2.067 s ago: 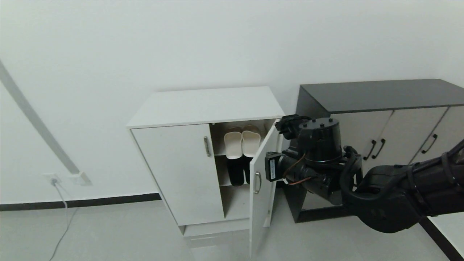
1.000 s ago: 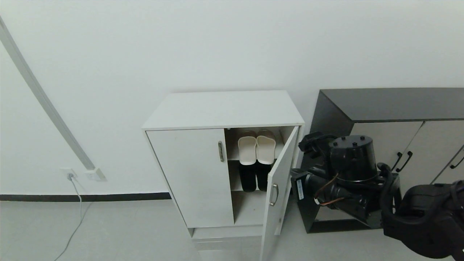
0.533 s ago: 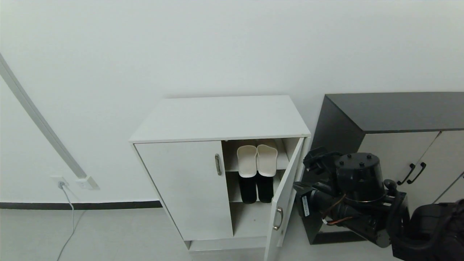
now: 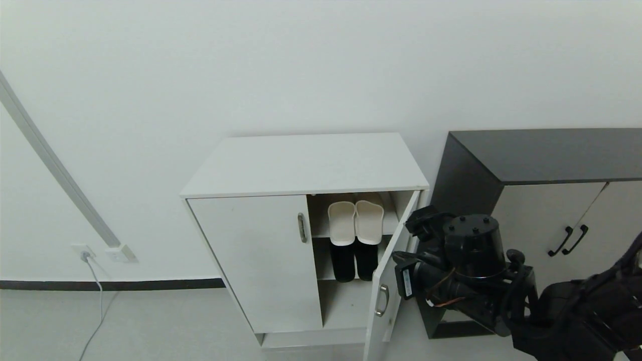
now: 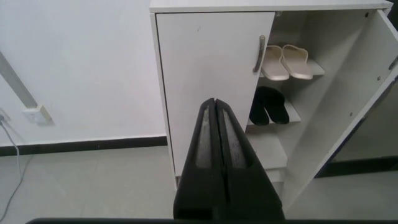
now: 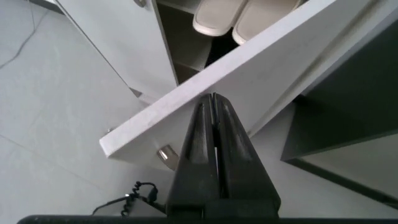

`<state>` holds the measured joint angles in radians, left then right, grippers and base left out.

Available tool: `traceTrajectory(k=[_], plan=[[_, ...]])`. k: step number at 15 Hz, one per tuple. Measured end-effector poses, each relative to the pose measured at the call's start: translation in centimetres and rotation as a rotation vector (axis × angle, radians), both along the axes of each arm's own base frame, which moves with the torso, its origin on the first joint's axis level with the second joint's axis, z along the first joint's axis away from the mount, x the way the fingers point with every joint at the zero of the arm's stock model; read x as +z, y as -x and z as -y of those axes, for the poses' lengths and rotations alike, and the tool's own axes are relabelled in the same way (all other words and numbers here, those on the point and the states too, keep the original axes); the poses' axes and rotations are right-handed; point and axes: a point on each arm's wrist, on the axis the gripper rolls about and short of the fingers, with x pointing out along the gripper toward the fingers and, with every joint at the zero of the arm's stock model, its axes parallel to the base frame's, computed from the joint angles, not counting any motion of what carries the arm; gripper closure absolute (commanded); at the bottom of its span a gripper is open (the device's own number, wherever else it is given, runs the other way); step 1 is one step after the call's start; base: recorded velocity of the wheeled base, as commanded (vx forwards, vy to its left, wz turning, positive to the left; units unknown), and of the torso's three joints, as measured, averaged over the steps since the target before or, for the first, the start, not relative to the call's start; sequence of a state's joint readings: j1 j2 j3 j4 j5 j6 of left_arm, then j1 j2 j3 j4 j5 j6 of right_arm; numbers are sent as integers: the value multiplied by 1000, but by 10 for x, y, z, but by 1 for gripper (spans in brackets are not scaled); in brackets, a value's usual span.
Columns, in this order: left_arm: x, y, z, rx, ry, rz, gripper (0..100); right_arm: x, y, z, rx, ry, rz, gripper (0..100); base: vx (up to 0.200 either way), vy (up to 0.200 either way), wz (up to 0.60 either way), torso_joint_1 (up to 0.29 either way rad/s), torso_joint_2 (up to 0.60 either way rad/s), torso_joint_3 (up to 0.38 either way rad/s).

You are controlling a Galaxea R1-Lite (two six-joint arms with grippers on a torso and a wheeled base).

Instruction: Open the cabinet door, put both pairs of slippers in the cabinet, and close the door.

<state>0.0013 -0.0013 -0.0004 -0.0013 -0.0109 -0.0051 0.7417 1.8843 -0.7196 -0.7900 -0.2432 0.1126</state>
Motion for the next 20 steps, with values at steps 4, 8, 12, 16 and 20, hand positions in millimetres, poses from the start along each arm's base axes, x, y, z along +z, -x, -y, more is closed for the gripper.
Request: traceTrajectory(k=[4, 8, 12, 16, 20], plan=[[0, 0, 0, 0, 1, 0, 100, -5, -15, -12, -2, -10, 5, 100, 0, 0, 0, 0, 0, 0], [0, 0, 0, 1, 1, 0, 100, -9, -32, -27, -5, -21, 17, 100, 0, 0, 0, 0, 0, 0], [0, 0, 0, 1, 1, 0, 100, -19, -56, -40, -21, -30, 28, 100, 0, 0, 0, 0, 0, 0], [0, 0, 0, 0, 1, 0, 100, -29, -87, -48, -55, -42, 46, 100, 0, 0, 0, 0, 0, 0], [0, 0, 0, 1, 1, 0, 100, -35, -102, -52, -68, -32, 41, 100, 0, 0, 0, 0, 0, 0]])
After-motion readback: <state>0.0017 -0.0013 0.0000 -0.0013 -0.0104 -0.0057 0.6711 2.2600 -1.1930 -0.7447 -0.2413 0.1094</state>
